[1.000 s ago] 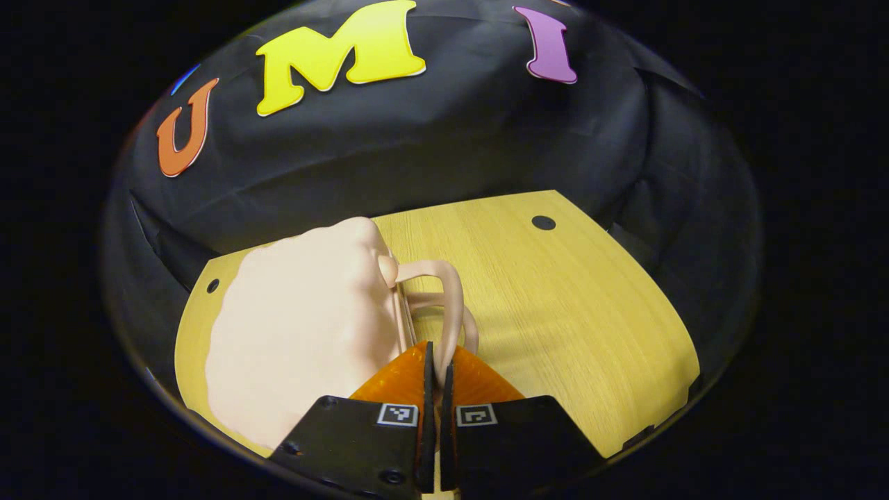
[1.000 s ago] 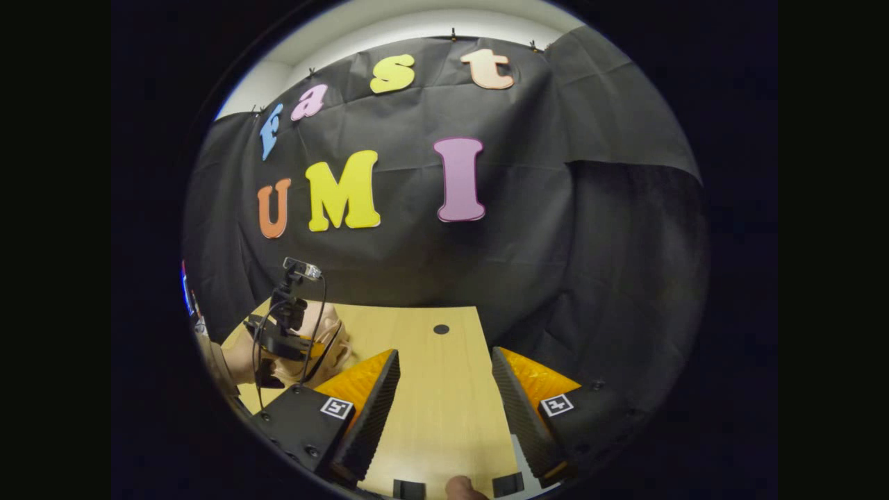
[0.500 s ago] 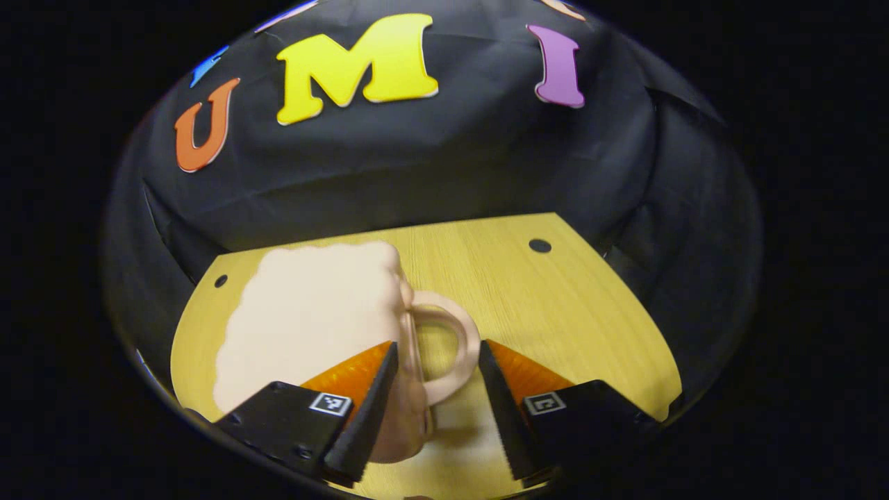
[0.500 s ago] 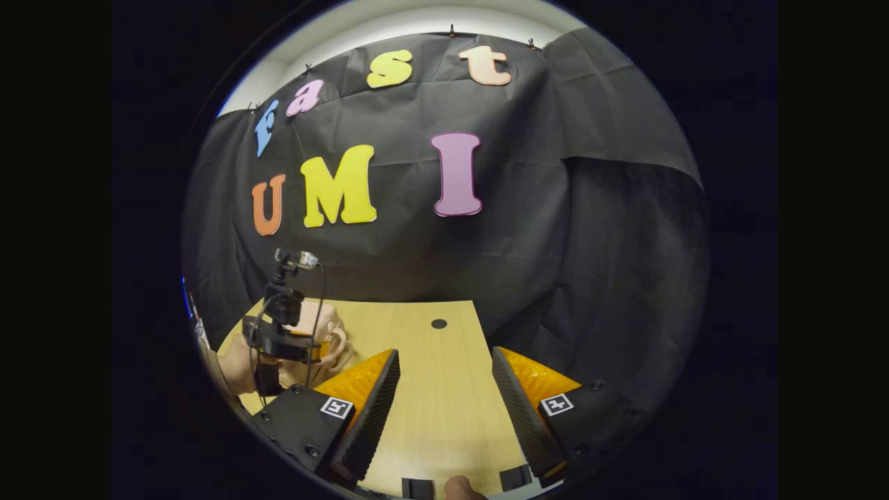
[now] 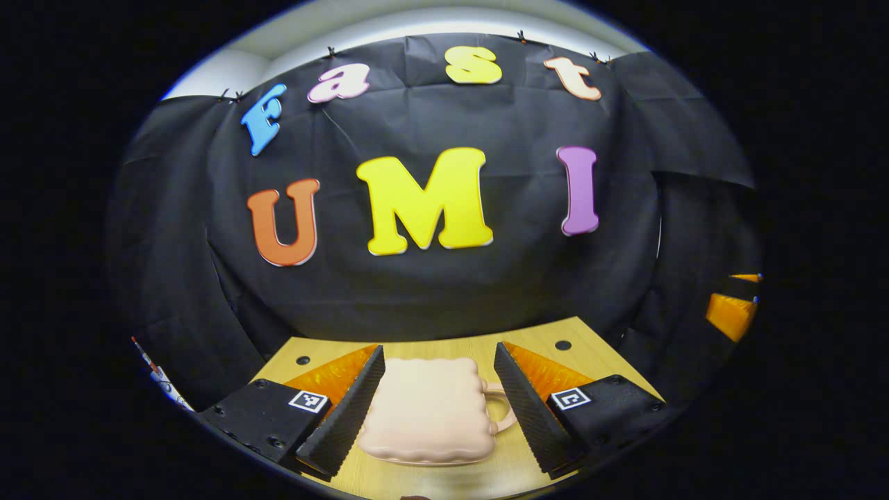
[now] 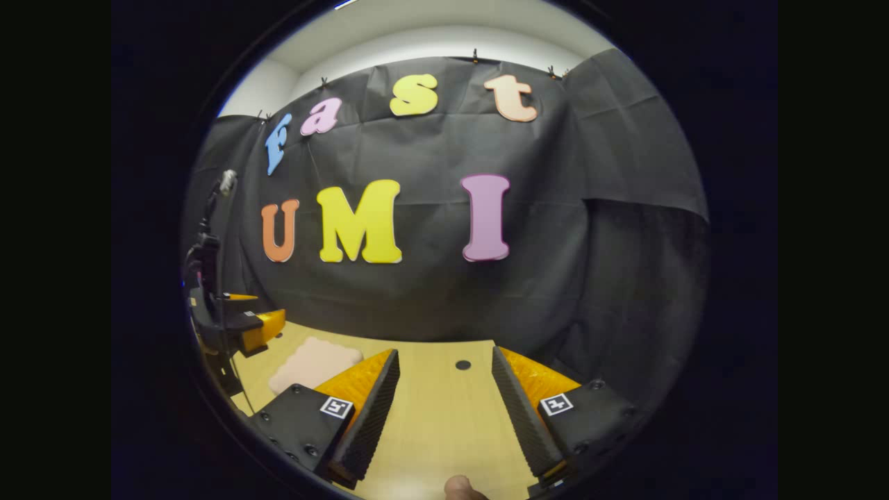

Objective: First open the suitcase, pack the skin care products into it, and then close the suitcase.

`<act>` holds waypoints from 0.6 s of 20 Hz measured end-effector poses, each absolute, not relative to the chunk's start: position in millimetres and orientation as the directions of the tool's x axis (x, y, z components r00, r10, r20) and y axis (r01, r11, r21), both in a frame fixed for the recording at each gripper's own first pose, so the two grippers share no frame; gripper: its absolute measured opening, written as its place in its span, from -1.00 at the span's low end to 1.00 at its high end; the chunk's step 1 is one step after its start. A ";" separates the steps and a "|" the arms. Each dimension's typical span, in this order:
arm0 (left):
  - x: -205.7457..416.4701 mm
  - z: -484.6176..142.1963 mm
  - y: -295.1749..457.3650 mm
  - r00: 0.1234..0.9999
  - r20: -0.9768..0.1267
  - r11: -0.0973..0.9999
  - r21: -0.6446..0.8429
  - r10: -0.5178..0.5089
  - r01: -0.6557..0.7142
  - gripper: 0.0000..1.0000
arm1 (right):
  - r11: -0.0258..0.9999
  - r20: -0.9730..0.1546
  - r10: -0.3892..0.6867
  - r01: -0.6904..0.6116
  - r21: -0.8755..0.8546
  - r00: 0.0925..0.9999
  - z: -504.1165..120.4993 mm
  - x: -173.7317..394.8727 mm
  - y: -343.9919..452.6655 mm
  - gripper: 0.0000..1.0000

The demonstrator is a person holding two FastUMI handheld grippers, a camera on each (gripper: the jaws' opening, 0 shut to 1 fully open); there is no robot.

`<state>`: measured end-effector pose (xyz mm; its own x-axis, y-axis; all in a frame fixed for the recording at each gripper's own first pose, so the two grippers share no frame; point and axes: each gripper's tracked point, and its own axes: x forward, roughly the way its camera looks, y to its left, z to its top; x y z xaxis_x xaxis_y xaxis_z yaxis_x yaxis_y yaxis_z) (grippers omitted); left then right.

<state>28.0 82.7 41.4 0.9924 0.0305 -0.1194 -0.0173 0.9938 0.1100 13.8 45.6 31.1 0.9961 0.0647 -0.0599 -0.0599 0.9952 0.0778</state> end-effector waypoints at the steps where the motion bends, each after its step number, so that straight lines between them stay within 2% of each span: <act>1: 19.8 52.8 90.8 0.994 -0.100 0.994 0.109 0.044 -0.033 0.99 | 0.996 -0.036 0.064 -0.062 0.070 0.997 40.4 16.4 54.4 0.55; 6: -14.5 85.2 124.1 0.996 -0.034 0.994 0.074 0.085 -0.082 0.99 | 0.992 0.044 0.117 -0.118 0.044 0.992 76.6 16.6 117.4 0.58; 12: -24.8 85.5 168.7 0.992 -0.023 0.992 0.025 0.122 -0.121 0.99 | 0.977 0.072 0.210 -0.207 -0.040 0.975 89.0 7.8 186.2 0.58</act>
